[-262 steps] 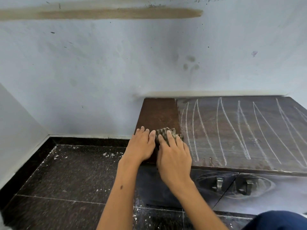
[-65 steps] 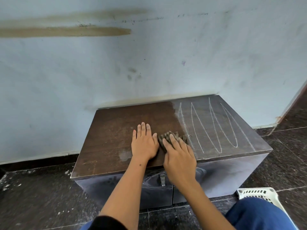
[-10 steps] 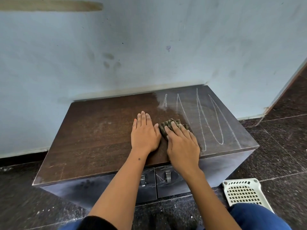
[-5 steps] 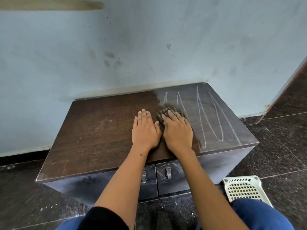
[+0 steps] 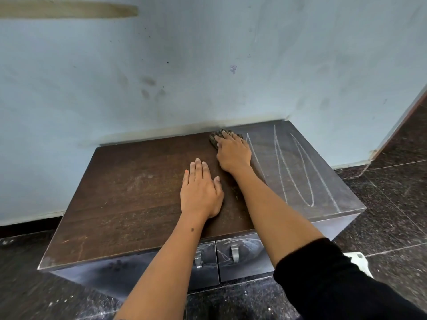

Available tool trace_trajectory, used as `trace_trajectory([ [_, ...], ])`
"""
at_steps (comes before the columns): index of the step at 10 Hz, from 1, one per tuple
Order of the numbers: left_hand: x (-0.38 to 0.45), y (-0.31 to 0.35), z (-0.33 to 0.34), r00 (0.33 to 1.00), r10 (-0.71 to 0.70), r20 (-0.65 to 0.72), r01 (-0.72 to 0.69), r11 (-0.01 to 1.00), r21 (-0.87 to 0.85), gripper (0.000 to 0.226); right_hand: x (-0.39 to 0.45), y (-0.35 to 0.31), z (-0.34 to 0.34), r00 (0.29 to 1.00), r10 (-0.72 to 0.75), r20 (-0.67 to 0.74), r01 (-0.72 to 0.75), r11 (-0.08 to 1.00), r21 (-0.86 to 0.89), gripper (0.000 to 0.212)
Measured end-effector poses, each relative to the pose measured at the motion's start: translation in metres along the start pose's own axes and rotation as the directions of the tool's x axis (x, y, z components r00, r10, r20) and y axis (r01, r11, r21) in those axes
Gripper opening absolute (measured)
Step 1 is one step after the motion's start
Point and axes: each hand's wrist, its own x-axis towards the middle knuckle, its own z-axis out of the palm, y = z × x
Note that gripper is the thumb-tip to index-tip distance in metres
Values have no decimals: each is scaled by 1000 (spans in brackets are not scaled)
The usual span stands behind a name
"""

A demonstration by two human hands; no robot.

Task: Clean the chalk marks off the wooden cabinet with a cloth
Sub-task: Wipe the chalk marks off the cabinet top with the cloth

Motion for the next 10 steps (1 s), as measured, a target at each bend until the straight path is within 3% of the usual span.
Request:
trace_trajectory([
  [3,-1,-2,2,1000,6,3,-6,1000,-4,58,-92,5,-9,994,47,-95,-46,999,11,42],
  [6,1,-2,4,1000,12,-16,-12,1000,-16,59,10,6,0,998,41,-45,-41,999,1,43],
  [8,0,-2,7,999,20,-42,-20,1000,-6,93,33,-11,13,994,92,-58,-95,994,-57,47],
  [10,1,-2,4,1000,9,15,-8,1000,-18,65,33,-31,17,993,-113,28,112,993,23,44],
])
